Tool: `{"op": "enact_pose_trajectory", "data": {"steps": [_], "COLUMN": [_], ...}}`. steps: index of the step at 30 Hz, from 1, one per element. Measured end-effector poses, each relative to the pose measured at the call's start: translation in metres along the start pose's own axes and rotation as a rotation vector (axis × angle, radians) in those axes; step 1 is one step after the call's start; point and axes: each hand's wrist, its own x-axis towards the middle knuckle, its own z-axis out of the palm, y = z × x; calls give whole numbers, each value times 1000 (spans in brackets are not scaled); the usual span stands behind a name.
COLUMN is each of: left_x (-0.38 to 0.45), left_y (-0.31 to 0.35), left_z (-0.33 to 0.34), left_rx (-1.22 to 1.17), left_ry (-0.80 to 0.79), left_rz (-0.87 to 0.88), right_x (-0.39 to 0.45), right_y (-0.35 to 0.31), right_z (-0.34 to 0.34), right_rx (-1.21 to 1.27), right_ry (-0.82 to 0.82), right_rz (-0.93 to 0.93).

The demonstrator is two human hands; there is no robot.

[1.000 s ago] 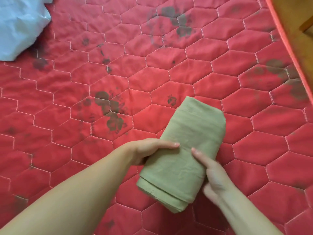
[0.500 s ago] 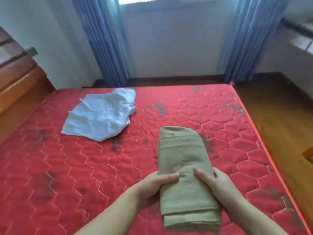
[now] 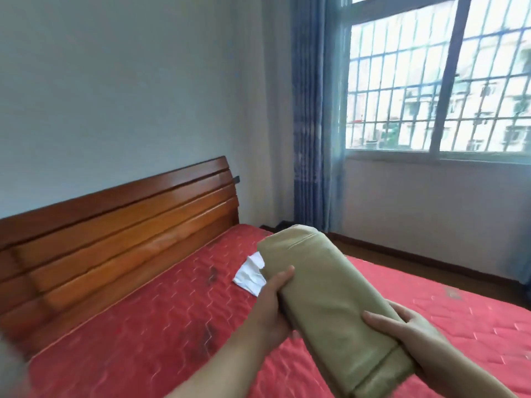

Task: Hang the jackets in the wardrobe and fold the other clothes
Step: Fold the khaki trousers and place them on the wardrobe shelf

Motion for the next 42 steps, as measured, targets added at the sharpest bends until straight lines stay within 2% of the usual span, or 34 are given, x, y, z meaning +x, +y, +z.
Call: {"op": "enact_pose_trajectory", "data": {"steps": [5, 10, 13, 18, 21, 26, 34, 42], "left_x": [-91, -189, -258, -370, -430, -518, -613, -652], "left_y": [30, 69, 93, 121, 128, 141, 169, 216], "left_z": [-42, -109, -152, -222, -277, -365, -459, -533], "left_rx": [-18, 13, -19, -101, -151, -226, -354, -446], "left_ry": [245, 455, 560, 703, 839, 963, 1087, 1215], "left_rz": [188, 300, 378, 547, 624, 707, 858, 1000], "right_x": [-19, -38, -57, -88, -120, -174, -229, -243], "right_y": [-22, -35, -46, -48, -40, -16, -8, -2], "right_z": [66, 160, 234, 367, 450, 576, 727, 857], "right_rx": [-63, -153, -195, -291, -302, -337, -374, -341], "right_ry": [-288, -575, -715, -915, -1063, -1294, -1513, -1649], "right_rz": [20, 7, 0, -112, -107, -73, -59, -43]}}
